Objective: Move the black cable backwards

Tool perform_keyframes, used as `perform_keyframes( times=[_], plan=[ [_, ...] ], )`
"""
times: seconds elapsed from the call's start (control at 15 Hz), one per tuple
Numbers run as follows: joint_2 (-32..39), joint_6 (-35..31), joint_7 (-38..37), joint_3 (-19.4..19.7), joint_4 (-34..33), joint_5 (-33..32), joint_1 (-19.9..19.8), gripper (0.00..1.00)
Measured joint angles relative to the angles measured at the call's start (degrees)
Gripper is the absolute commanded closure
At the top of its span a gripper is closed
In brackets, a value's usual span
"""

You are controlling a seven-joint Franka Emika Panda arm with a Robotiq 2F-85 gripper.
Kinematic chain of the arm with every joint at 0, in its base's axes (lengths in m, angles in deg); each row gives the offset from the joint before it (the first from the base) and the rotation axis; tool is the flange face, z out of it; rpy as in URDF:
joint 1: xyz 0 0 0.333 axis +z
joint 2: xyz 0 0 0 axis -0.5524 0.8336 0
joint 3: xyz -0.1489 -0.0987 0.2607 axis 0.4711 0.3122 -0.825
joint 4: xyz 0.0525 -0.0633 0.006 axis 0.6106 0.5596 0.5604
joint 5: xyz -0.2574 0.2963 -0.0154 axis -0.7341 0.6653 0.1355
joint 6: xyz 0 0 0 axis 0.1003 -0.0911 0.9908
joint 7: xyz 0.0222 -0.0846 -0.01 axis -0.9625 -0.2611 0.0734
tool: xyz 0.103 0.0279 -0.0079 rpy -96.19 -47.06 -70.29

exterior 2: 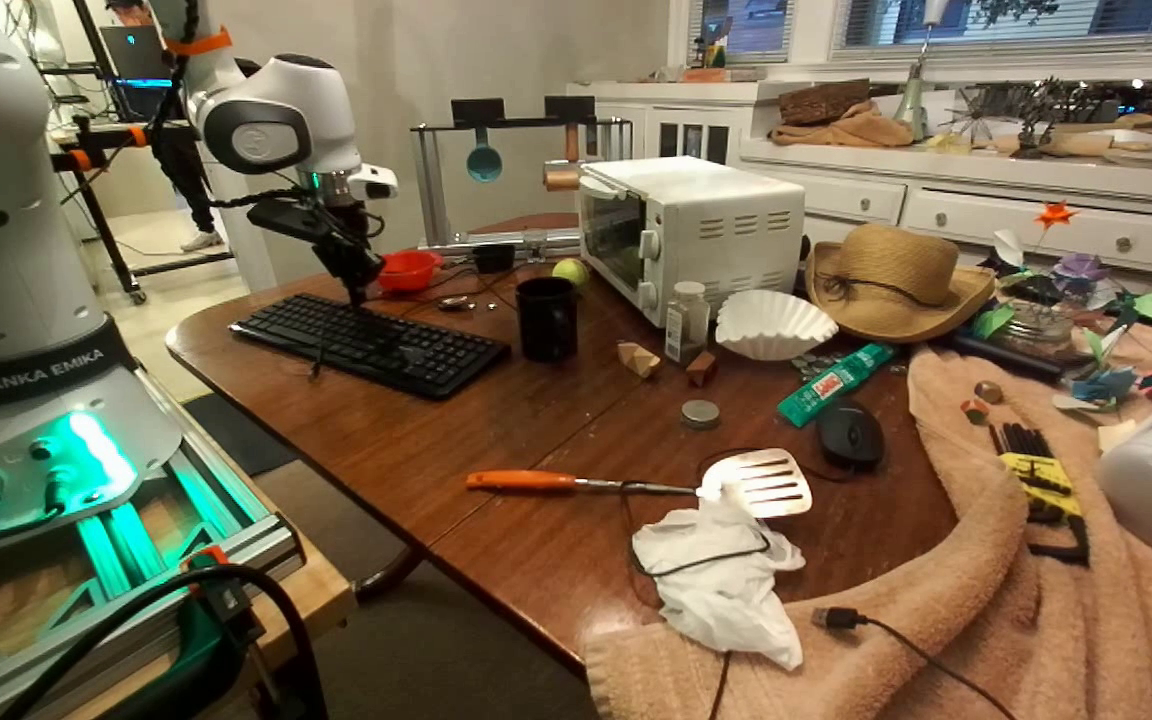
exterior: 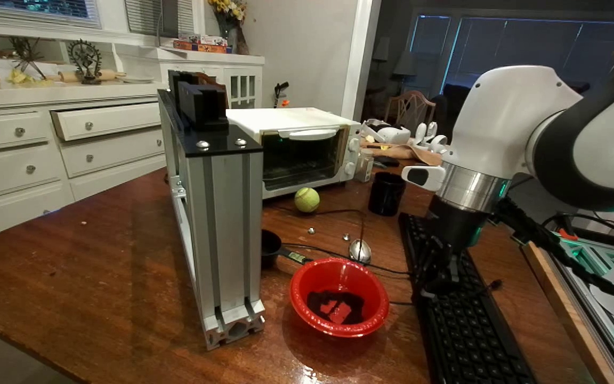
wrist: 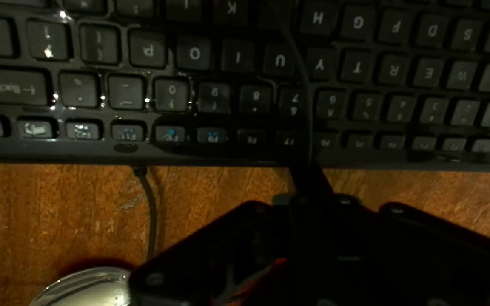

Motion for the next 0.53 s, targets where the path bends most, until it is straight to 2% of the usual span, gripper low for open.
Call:
perform_keyframes(
  times=[0.13,0.27,0.53],
  plan=[
    [-0.1,0.2,0.2,0.5,0.0,0.3,0.7,0.99],
    [-0.2,0.4,0.2,2.5,0.0,0.0,2.7,0.99],
    [-0.9,2.2,0.0,10.1,0.0,-3.0,7.6,0.99]
  ],
)
